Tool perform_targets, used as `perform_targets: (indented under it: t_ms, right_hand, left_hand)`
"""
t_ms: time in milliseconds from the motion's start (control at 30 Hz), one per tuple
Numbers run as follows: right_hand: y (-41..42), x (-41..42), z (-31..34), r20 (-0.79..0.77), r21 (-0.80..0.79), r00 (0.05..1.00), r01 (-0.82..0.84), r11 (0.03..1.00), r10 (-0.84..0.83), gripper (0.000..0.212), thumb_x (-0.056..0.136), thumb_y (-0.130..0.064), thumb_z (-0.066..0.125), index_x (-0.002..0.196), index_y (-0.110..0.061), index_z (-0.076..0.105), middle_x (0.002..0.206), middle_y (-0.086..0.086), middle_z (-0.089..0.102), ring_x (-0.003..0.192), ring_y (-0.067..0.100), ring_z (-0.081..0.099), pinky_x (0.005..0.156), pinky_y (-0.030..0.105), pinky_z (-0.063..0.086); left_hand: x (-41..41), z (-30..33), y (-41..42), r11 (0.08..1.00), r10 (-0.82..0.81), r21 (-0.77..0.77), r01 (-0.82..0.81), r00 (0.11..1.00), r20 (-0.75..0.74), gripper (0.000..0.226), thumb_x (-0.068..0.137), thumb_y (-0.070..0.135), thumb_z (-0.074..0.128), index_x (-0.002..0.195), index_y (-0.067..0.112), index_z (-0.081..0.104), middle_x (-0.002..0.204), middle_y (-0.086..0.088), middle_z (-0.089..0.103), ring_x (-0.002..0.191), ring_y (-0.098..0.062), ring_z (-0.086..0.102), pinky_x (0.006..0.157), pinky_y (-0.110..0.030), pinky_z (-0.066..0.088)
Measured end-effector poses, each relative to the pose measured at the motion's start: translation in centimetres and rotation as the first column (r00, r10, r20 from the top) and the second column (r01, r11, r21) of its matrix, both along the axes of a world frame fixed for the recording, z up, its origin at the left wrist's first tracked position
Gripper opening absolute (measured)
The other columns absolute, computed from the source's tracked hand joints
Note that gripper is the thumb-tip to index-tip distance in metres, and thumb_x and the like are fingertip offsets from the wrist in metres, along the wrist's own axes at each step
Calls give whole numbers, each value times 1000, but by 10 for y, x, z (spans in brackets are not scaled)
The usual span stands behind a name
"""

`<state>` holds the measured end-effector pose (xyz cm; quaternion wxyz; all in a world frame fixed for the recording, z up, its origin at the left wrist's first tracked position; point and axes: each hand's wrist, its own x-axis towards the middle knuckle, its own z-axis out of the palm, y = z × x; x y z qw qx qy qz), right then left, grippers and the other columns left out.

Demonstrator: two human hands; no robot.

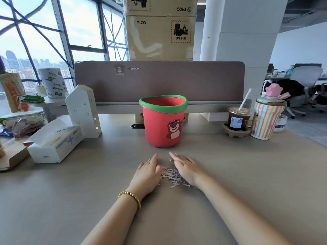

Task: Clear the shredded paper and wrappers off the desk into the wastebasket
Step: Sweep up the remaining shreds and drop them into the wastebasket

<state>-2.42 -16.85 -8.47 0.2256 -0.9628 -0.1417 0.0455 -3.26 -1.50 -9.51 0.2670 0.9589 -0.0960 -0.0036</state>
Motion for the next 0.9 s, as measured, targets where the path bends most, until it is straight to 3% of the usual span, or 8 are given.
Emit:
perform_targets:
  t_ms: [100, 267, 367, 467, 567, 667, 767, 900]
  right_hand:
    - [-2, -1, -1, 12, 98, 999, -32, 995, 30, 48, 100, -12, 13, 146, -18, 27, 156, -1, 25, 144, 6, 18, 121, 31, 10]
    - [-4, -15, -10, -112, 398, 991, -19, 917, 69, 47, 98, -19, 20, 138, -16, 43, 146, 0, 44, 135, 8, 38, 119, 31, 23]
    - [-14, -24, -6, -133, 493, 991, 48, 869, 20, 41, 99, -10, 29, 137, -13, 43, 140, 1, 51, 130, 8, 43, 114, 22, 25]
    - [-33, -31, -3, -21, 399, 996, 86, 913, -84, 42, 95, -9, 42, 137, -15, 45, 140, 0, 49, 132, 11, 43, 111, 22, 27]
    - [-51, -39, 5, -56, 132, 996, 71, 989, -64, 49, 94, -26, 50, 141, -20, 38, 147, -1, 35, 139, 16, 27, 114, 26, 18]
    - [-58, -44, 6, -181, -183, 983, -8, 983, -26, 65, 95, -43, 43, 149, -24, 12, 160, -3, 2, 147, 18, -3, 119, 34, 2]
    - [-52, -43, 0, -194, -313, 981, -33, 949, -30, 63, 99, -45, 25, 149, -21, -4, 159, -2, -15, 146, 13, -17, 120, 40, -8]
    - [-33, -39, -3, -146, -325, 989, -50, 944, 2, 57, 101, -40, 17, 149, -19, -5, 159, -5, -15, 145, 9, -17, 120, 43, -11]
  left_hand:
    - [-4, 4, 2, 998, 26, -54, -26, 1000, -11, 50, 98, 19, 23, 147, 18, 17, 153, -2, 32, 142, -17, 25, 119, -28, 11]
    - [-2, -2, 3, 993, -80, 90, 76, 996, 43, 45, 99, 22, 25, 144, 21, 27, 155, 2, 26, 145, -12, 17, 120, -28, 9]
    - [-4, -2, 2, 988, -134, 91, 129, 990, 51, 43, 100, 25, 27, 143, 22, 31, 154, 4, 29, 144, -12, 21, 119, -26, 13]
    - [-8, 3, 5, 975, -179, -136, 177, 984, -2, 39, 99, 25, 37, 136, 22, 44, 145, 3, 45, 135, -12, 39, 108, -18, 25]
    - [-9, 13, 18, 950, -193, -250, 185, 981, -6, 44, 95, 28, 48, 138, 23, 42, 146, 4, 43, 133, -8, 39, 108, -17, 23]
    - [-11, 15, 29, 977, -208, 34, 210, 976, -71, 62, 94, 43, 42, 147, 21, 19, 158, 3, 14, 146, -11, 8, 120, -30, 4]
    - [-14, 6, 26, 889, -185, 395, 230, 971, -150, 68, 95, 53, 21, 149, 19, -2, 159, 1, -8, 147, -14, -9, 120, -40, -6]
    - [-12, -1, 8, 869, -221, 426, 252, 968, -123, 65, 96, 52, 16, 149, 19, -2, 159, 2, -8, 147, -12, -9, 120, -40, -6]
